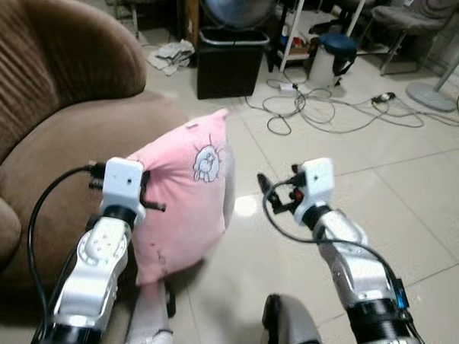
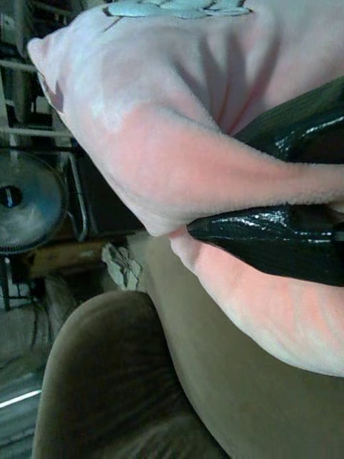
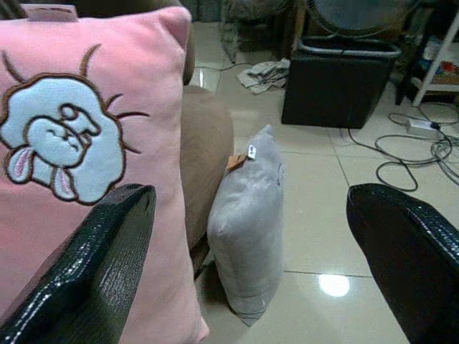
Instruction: Move the pillow to the sofa from floor
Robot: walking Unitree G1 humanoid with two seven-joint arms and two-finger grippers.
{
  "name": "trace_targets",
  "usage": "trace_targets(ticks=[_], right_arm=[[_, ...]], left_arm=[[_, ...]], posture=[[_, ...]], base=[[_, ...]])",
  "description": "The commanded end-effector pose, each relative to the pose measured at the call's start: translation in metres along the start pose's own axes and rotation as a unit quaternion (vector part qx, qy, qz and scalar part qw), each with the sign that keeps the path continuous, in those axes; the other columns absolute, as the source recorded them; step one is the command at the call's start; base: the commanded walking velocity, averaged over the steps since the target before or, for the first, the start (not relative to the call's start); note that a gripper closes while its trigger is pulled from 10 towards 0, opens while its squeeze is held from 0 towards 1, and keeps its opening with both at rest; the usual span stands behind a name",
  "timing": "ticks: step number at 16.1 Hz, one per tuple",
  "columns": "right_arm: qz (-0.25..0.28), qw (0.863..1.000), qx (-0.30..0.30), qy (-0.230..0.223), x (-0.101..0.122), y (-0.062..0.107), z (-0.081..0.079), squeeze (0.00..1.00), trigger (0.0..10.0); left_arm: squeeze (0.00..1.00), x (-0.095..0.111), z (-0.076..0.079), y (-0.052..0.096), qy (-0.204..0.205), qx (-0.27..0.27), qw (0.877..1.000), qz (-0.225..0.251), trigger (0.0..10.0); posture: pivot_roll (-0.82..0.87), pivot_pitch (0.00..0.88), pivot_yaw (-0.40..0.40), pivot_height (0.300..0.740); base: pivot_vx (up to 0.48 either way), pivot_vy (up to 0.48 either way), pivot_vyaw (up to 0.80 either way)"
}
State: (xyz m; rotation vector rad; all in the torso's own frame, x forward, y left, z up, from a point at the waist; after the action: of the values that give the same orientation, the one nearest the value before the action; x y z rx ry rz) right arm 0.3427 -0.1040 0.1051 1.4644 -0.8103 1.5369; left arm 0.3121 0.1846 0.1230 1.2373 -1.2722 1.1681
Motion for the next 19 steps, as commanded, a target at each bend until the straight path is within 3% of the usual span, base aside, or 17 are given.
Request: trace_targets(ticks=[1,3,6,10,14,19], right_arm=[[0.002,1.0,-0.008,0.008,0.004,-0.002,0.005,0.0,10.0],[-0.017,0.999,-0.013,0.026,0.001,-0.008,0.007,0.0,10.0],[-0.021,0.999,-0.019,0.031,0.001,-0.008,0.011,0.0,10.0],[-0.007,0.999,-0.028,0.026,0.008,-0.009,0.012,0.0,10.0],[-0.007,0.999,-0.039,0.019,0.006,-0.01,0.015,0.0,10.0],[-0.031,0.997,-0.071,0.032,-0.001,-0.012,0.022,0.0,10.0]], left_arm=[[0.0,0.016,0.003,-0.002,-0.008,0.003,0.999,0.038,10.0],[0.0,0.01,0.009,0.001,-0.026,-0.004,0.999,0.03,10.0],[0.0,0.014,0.003,0.004,-0.03,0.006,0.999,0.037,10.0],[0.0,0.02,0.0,-0.004,-0.032,-0.001,0.999,0.042,10.0],[0.0,0.02,0.001,-0.008,-0.059,-0.007,0.997,0.039,10.0],[0.0,0.028,0.003,-0.015,-0.043,-0.029,0.997,0.049,10.0]], posture=[[0.18,0.0,-0.108,0.661],[0.18,0.0,-0.111,0.681],[0.19,0.0,-0.1,0.706],[0.17,0.0,-0.068,0.74],[0.16,0.0,-0.054,0.74],[0.15,0.0,-0.041,0.74]], base=[[0.0,0.0,0.0],[0.0,0.0,0.0],[0.0,0.0,0.0],[0.0,0.0,0.0],[0.0,0.0,0.0],[0.0,0.0,0.0]])
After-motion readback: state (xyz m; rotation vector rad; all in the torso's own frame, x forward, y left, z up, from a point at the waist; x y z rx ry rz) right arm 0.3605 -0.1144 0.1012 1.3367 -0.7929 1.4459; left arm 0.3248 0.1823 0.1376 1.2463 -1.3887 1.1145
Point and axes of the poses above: a point about 5 cm out from each wrist's last joint towards the gripper, its own y axis pointing back from the gripper into the wrist, its own x axis along the axis of the wrist's last joint, z = x × y, the point moved 3 cm from there along -y, pointing out of the wrist towards the gripper, and after that the axes turned 8 degrees about y, right-handed, at the moved point
